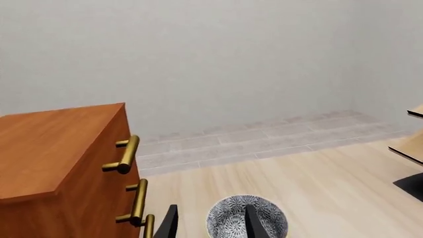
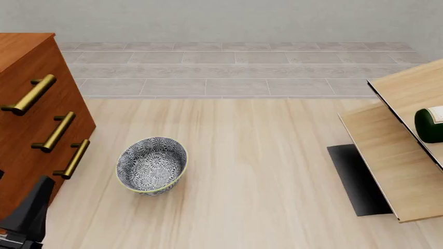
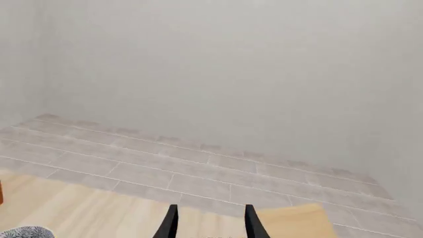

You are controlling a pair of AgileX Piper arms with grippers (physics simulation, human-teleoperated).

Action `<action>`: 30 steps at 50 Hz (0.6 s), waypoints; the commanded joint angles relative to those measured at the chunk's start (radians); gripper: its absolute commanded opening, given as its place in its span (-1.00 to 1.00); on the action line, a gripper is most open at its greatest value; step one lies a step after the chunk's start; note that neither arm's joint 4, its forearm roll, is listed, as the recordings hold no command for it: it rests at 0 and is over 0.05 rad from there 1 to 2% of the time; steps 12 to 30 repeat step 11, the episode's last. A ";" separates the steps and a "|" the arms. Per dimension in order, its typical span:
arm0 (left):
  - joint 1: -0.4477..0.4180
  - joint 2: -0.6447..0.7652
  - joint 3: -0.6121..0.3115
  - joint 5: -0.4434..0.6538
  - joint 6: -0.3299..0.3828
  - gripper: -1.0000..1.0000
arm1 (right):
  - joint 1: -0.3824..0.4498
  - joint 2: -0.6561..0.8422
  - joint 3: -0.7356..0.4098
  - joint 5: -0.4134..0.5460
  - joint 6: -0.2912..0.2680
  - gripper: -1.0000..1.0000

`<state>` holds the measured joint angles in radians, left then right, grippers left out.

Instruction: Put the wine bottle on the wine rack.

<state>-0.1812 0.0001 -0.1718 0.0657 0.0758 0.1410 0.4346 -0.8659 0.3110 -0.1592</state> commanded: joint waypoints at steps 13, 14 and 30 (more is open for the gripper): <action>0.007 0.000 -0.026 0.004 -0.012 1.00 | 0.163 -0.257 0.192 0.054 -0.116 1.00; 0.007 0.000 -0.026 0.004 -0.012 1.00 | 0.163 -0.257 0.192 0.054 -0.116 1.00; 0.007 0.000 -0.026 0.004 -0.012 1.00 | 0.163 -0.257 0.192 0.054 -0.116 1.00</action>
